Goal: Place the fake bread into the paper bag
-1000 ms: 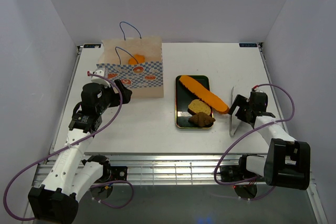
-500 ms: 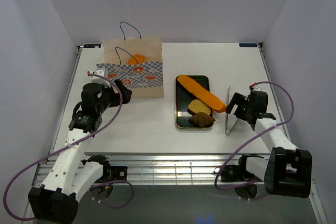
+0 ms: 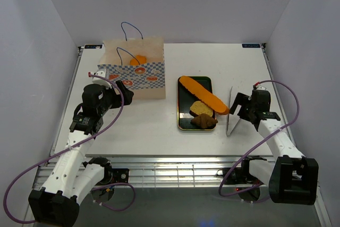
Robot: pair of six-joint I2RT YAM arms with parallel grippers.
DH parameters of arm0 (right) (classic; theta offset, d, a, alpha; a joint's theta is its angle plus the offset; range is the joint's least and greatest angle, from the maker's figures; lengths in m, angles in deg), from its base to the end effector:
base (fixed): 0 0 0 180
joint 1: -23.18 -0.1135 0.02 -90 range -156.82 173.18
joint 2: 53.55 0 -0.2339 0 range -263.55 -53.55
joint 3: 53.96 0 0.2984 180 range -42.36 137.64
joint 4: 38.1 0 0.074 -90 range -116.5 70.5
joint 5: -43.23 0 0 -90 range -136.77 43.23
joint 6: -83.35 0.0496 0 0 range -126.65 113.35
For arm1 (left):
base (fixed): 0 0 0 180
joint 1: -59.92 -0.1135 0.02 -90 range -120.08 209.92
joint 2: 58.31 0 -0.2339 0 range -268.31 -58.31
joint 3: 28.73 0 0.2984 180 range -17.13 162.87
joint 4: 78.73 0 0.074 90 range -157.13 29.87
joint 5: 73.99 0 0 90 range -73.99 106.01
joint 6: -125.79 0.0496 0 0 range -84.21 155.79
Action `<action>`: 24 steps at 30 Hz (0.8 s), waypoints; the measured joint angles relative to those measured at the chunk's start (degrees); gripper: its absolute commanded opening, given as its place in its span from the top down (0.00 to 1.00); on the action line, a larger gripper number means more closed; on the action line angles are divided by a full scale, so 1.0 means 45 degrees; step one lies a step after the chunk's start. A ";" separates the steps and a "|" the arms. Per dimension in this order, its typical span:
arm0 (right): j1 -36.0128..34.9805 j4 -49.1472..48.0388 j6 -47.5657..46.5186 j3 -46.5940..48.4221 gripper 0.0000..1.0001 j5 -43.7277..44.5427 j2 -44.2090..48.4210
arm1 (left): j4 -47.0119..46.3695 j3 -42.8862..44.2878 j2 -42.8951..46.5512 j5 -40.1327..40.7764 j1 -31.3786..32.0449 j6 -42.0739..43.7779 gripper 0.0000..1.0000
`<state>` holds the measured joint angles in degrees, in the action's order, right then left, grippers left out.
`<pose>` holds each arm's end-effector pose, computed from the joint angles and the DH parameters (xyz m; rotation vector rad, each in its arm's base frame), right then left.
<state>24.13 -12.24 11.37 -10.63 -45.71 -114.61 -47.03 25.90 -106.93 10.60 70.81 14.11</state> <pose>0.2805 -0.0056 0.1421 0.3939 2.3014 0.1272 0.2675 -0.0562 0.2668 -0.1319 2.0426 -0.4535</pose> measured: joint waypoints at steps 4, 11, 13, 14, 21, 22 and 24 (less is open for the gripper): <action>0.0000 0.0593 0.0204 0.0340 0.04 0.0690 0.0175 | 0.0000 0.0000 0.0092 0.0005 0.0000 0.0000 0.02; -0.0005 0.1559 0.0223 0.1399 0.03 0.1234 0.0685 | -0.0005 0.0000 0.0277 0.0005 0.0000 0.0005 0.02; -0.0005 0.1802 0.0126 0.1851 0.10 0.1103 0.0865 | 0.0000 0.0000 0.0277 0.0005 0.0000 0.0000 0.02; -0.0015 0.1860 -0.0015 0.2055 0.10 0.0860 0.1025 | -0.0005 0.0000 0.0282 0.0005 0.0000 0.0005 0.02; -0.2103 0.1579 -0.0461 0.3123 0.10 -0.0563 0.2637 | -0.0010 0.0000 0.0695 0.0049 0.0000 0.0000 0.02; -0.2521 0.1559 -0.0486 0.3376 0.10 -0.0563 0.2725 | -0.0010 0.0000 0.0801 0.0068 0.0000 0.0000 0.02; -0.3225 0.1511 -0.0539 0.3915 0.10 -0.0432 0.2783 | -0.0024 0.0000 0.1010 0.0117 0.0000 -0.0005 0.02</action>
<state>9.62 -5.44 8.94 6.98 -47.66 -102.08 -47.14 25.90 -102.38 11.13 70.81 14.09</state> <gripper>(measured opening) 0.903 0.979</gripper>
